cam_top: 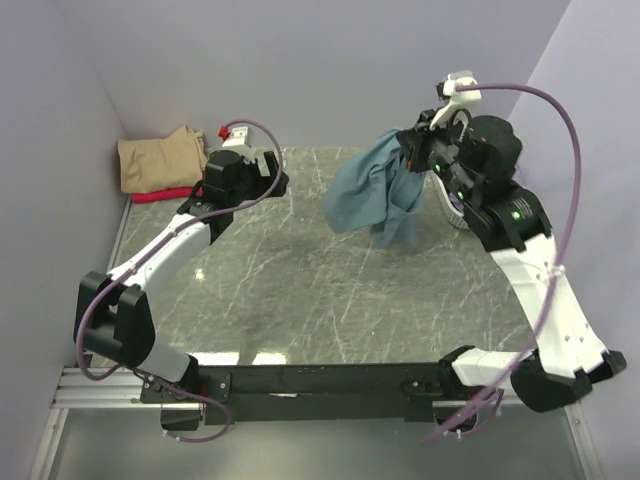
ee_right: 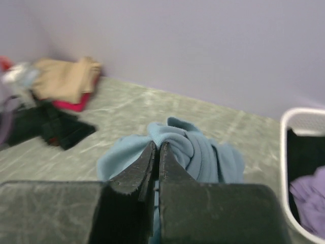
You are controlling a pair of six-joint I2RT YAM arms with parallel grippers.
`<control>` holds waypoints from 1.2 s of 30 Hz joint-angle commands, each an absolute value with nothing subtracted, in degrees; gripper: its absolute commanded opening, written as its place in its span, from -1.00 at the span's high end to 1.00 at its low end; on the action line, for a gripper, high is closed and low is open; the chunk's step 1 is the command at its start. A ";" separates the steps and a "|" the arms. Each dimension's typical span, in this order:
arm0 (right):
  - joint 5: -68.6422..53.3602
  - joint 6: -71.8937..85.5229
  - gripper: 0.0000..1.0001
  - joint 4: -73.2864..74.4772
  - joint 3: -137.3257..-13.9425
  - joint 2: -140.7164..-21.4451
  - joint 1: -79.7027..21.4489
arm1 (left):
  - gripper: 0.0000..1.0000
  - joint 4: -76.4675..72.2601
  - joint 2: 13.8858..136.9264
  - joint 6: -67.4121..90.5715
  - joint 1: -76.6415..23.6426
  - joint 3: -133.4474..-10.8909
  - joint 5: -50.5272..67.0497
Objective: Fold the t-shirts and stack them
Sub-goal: Move the tshirt to the center of the board
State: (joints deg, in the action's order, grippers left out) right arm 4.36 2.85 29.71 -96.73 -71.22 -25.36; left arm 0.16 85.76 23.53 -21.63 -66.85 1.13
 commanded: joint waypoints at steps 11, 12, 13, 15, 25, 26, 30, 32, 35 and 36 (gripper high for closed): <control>-7.75 4.22 0.81 27.51 -93.88 -63.54 -34.10 | -0.99 4.39 72.51 24.35 -21.62 -64.34 -13.44; -7.04 4.31 0.80 27.42 -90.56 -64.68 -34.10 | -0.99 4.57 72.25 24.08 -21.62 -64.25 -13.62; -6.16 5.00 0.83 27.25 -88.79 -65.38 -34.19 | -0.99 4.83 71.72 23.91 -21.53 -64.42 -13.88; -4.93 7.02 1.00 25.41 -83.97 -67.92 -34.10 | -0.99 5.36 71.63 23.82 -21.45 -64.42 -13.89; 3.89 5.46 1.00 20.99 -83.13 -72.59 -34.72 | -0.99 5.98 74.35 23.64 -21.27 -66.18 -11.61; -2.14 4.32 1.00 23.01 -86.54 -75.82 -34.72 | -0.99 5.80 74.62 23.56 -21.27 -66.27 -10.73; -7.30 3.60 0.93 27.69 -86.15 -80.33 -37.17 | -0.99 5.19 76.37 24.60 -21.27 -65.66 -4.49; -7.29 3.69 0.96 27.16 -81.77 -79.64 -38.49 | -0.99 4.75 77.43 24.78 -21.27 -64.60 -1.77; -11.15 4.48 1.00 27.07 -76.23 -76.92 -38.85 | -0.99 4.31 78.57 25.40 -21.27 -62.93 -0.44; -14.29 4.31 1.00 28.72 -75.16 -76.12 -39.02 | -0.99 4.13 78.66 25.75 -21.27 -62.67 -0.53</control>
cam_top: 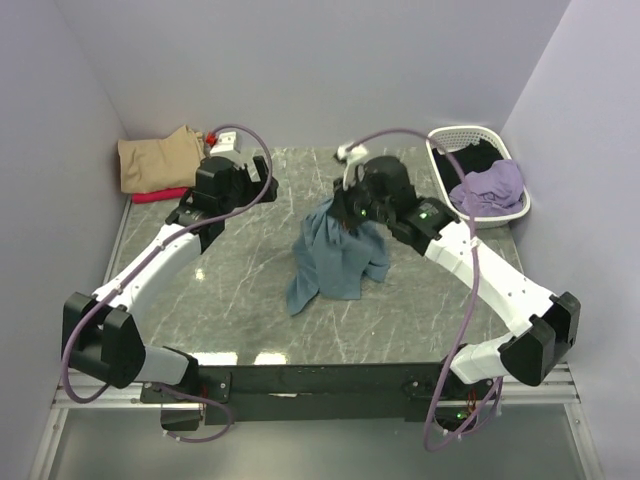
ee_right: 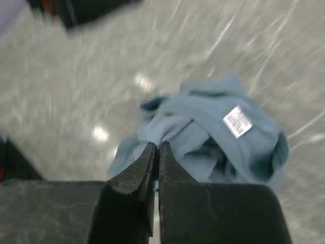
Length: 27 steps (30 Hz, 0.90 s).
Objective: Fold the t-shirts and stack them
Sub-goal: Move the tshirt to the center of the board
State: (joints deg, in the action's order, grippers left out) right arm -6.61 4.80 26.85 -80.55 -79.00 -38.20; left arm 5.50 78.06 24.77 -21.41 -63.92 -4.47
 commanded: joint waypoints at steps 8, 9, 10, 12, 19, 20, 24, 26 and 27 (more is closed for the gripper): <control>-25.77 6.14 0.40 37.09 -67.34 -68.40 -45.52 | -0.99 3.52 79.45 26.46 -21.27 -63.37 -3.52; -25.32 6.85 0.37 36.83 -66.45 -67.16 -46.40 | -0.99 3.69 79.89 26.46 -21.27 -63.89 -3.25; -24.96 7.55 0.34 37.00 -65.84 -66.02 -46.67 | -0.99 3.52 80.07 26.54 -21.27 -64.07 -3.08; -19.63 10.36 -0.02 36.91 -64.95 -62.94 -46.67 | -0.99 3.69 81.03 26.54 -21.27 -64.77 -2.29; 9.49 15.82 -0.48 35.07 -63.11 -58.88 -45.88 | -0.99 3.69 82.09 26.72 -21.27 -65.22 -0.45; 10.10 16.34 -0.47 35.24 -63.37 -60.80 -45.62 | -0.99 3.60 81.92 26.54 -21.27 -65.13 -0.44; 5.14 17.23 -0.42 35.52 -63.28 -66.96 -45.26 | -0.99 3.95 80.78 25.75 -21.27 -64.17 -0.44; 0.90 18.19 -0.37 33.85 -62.15 -68.98 -45.35 | -0.99 3.78 80.33 25.84 -21.27 -63.46 -1.57; -1.56 18.28 -0.36 31.92 -61.62 -69.43 -45.35 | -0.99 3.87 79.90 25.84 -21.27 -63.02 -2.19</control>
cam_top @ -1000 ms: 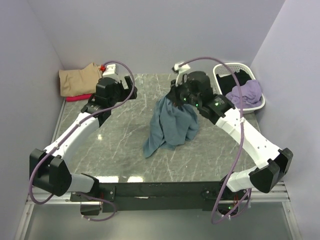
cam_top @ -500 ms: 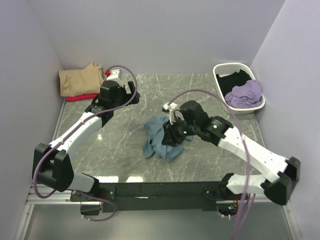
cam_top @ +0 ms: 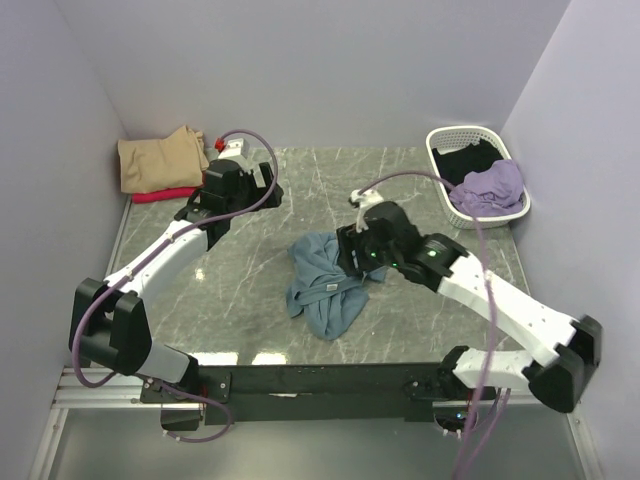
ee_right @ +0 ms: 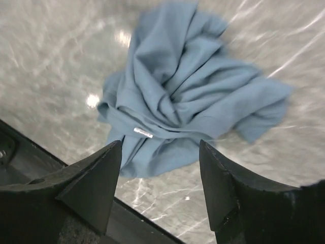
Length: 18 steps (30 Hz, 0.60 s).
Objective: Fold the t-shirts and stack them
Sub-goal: Move the tshirt to the center of the board
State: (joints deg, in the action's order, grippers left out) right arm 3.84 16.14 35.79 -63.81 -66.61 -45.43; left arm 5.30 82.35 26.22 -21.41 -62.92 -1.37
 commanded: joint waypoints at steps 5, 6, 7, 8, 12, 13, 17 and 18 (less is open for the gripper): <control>1.74 22.05 -0.34 32.51 -61.35 -71.36 -45.44 | -0.99 4.57 79.54 25.23 -21.27 -63.28 -3.16; 3.50 22.58 -0.34 34.26 -61.52 -71.45 -45.27 | -0.99 4.66 79.54 25.22 -21.27 -63.37 -3.16; 5.43 24.07 -0.35 35.15 -61.44 -71.02 -45.26 | -0.99 4.57 79.54 25.22 -21.27 -63.37 -3.16; 8.41 25.21 -0.42 35.59 -61.09 -70.67 -45.26 | -0.99 4.40 79.72 25.22 -21.27 -63.28 -2.99; 6.52 31.80 -0.45 32.80 -56.00 -66.72 -41.58 | -0.99 4.31 80.24 25.22 -21.27 -63.37 -1.85; 4.94 34.77 -0.45 31.13 -51.81 -64.01 -38.61 | -0.99 4.31 80.42 25.31 -21.27 -63.46 -1.76; -1.56 43.14 -0.47 19.28 -37.47 -52.58 -30.69 | -0.99 4.04 80.68 25.40 -21.27 -63.46 -0.62; -3.67 44.20 -0.48 14.72 -35.09 -50.47 -29.19 | -0.99 3.78 80.77 25.49 -21.27 -63.28 -0.44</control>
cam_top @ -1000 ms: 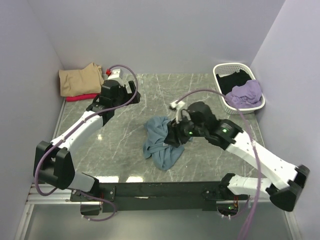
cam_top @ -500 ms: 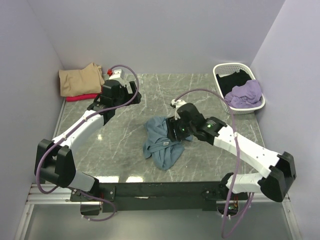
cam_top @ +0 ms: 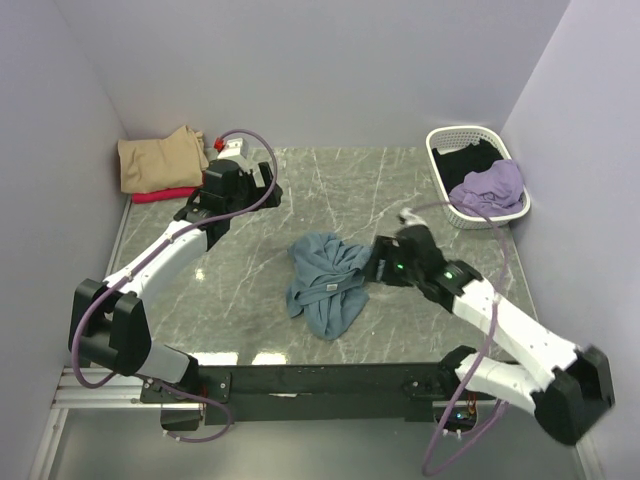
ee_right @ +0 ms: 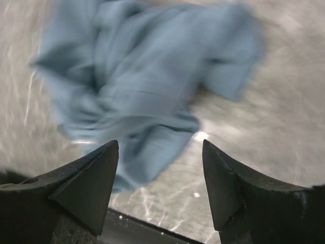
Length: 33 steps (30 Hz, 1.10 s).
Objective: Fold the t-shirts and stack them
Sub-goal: Move the tshirt to the center of the board, then flatten the tshirt out
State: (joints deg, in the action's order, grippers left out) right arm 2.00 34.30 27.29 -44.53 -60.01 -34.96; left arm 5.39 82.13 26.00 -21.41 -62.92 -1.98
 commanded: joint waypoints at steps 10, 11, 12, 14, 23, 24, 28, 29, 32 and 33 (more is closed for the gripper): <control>-6.15 52.54 -0.46 -8.50 -18.66 -47.45 -22.77 | -0.99 3.34 81.39 25.75 -21.27 -63.46 0.62; -6.76 53.43 -0.43 -11.14 -17.68 -48.33 -21.98 | -0.99 3.43 81.47 25.75 -21.27 -63.46 0.62; -7.20 54.31 -0.42 -15.60 -17.06 -49.47 -20.75 | -0.99 3.34 81.39 25.66 -21.27 -63.37 0.44; -6.59 55.37 -0.41 -18.01 -17.14 -53.42 -20.57 | -0.99 3.52 81.47 25.58 -21.27 -63.46 0.61; -12.12 55.72 -0.34 -34.54 -20.73 -69.42 -17.06 | -0.99 3.69 82.18 25.40 -21.27 -63.81 0.26; -12.82 55.37 -0.34 -35.32 -21.44 -70.74 -16.70 | -0.99 3.95 82.44 25.31 -21.27 -63.81 0.18; -16.95 54.67 -0.20 -38.14 -24.86 -76.97 -15.38 | -0.99 4.22 82.53 25.05 -21.27 -63.98 0.18; -17.48 54.41 -0.09 -38.14 -25.66 -77.86 -15.21 | -0.99 4.22 82.62 24.96 -21.27 -64.07 0.18; -20.30 54.14 0.32 -39.02 -27.86 -80.94 -14.24 | -0.99 4.22 82.88 24.79 -21.27 -64.07 0.18; -21.17 54.14 0.42 -39.28 -28.30 -81.56 -13.80 | -0.99 4.31 82.97 24.79 -21.27 -64.16 0.18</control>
State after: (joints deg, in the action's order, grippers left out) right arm -16.78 54.59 -33.74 -24.60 -79.40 -15.14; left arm 5.34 82.48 25.91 -21.41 -62.92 -0.60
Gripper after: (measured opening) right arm 0.368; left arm 0.995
